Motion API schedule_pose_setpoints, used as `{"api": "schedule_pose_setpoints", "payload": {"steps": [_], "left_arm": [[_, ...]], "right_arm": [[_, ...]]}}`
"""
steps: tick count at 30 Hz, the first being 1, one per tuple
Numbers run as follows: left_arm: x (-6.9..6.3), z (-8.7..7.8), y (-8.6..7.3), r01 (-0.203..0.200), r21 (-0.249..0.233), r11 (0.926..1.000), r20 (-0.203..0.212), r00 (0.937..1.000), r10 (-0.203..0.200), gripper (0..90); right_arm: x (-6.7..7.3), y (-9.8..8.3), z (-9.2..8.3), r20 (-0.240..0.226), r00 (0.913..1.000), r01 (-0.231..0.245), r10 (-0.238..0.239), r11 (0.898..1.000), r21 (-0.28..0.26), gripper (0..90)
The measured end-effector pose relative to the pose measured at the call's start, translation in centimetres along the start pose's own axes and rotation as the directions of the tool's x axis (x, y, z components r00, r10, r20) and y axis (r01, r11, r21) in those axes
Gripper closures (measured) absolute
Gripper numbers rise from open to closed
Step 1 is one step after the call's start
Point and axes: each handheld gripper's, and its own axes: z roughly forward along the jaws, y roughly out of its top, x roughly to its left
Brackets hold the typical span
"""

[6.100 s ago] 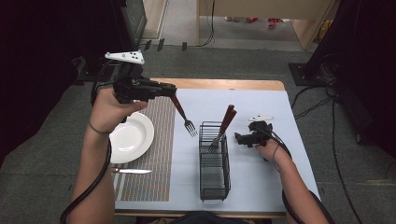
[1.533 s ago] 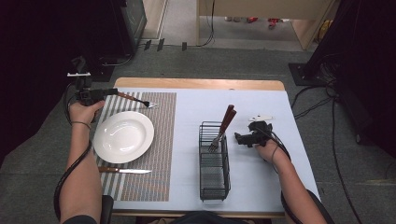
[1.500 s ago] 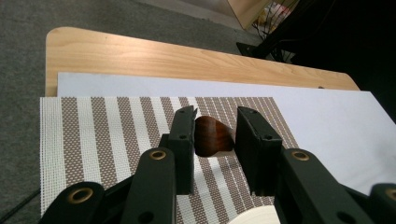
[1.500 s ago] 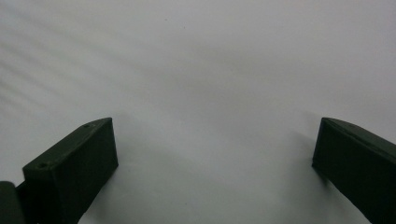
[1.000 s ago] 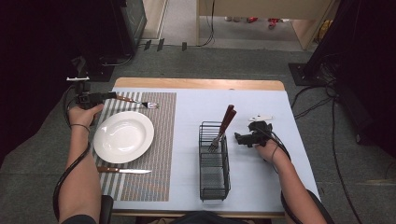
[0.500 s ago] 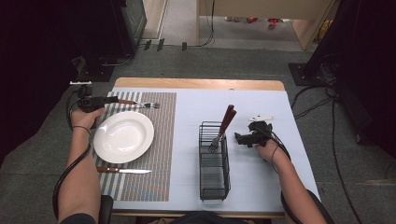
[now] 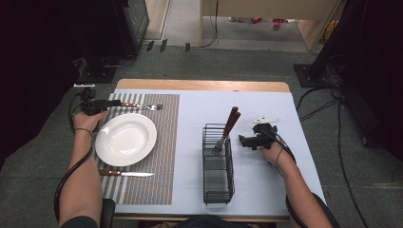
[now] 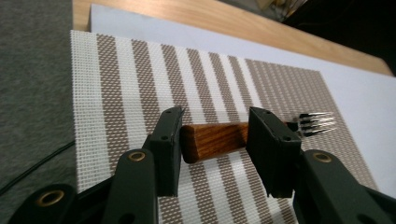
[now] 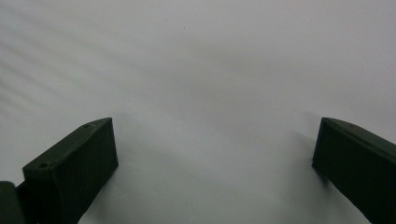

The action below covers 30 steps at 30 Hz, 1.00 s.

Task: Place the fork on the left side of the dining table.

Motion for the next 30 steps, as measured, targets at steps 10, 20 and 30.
{"api": "schedule_pose_setpoints", "payload": {"steps": [10, 20, 30], "left_arm": [[0.2, 0.7, 0.3, -0.013, 0.044, 0.9989, -0.022, 0.9996, 0.014, 55.5], [0.3, 1.3, 0.5, -0.014, 0.079, 0.9968, -0.046, 0.9988, 0.017, 54.0], [0.4, 1.1, 0.6, -0.015, 0.070, 0.9974, -0.068, 0.9975, 0.020, 51.1]], "right_arm": [[0.0, 0.0, 0.0, 0.000, 1.0000, 0.000, 0.000, 1.000, 0.000, 0.0], [0.0, 0.0, 0.0, -0.001, 1.0000, -0.001, 0.001, 1.000, 0.000, 0.0], [0.0, 0.0, 0.0, 0.000, 1.0000, 0.000, 0.000, 1.000, 0.000, 0.0]]}}
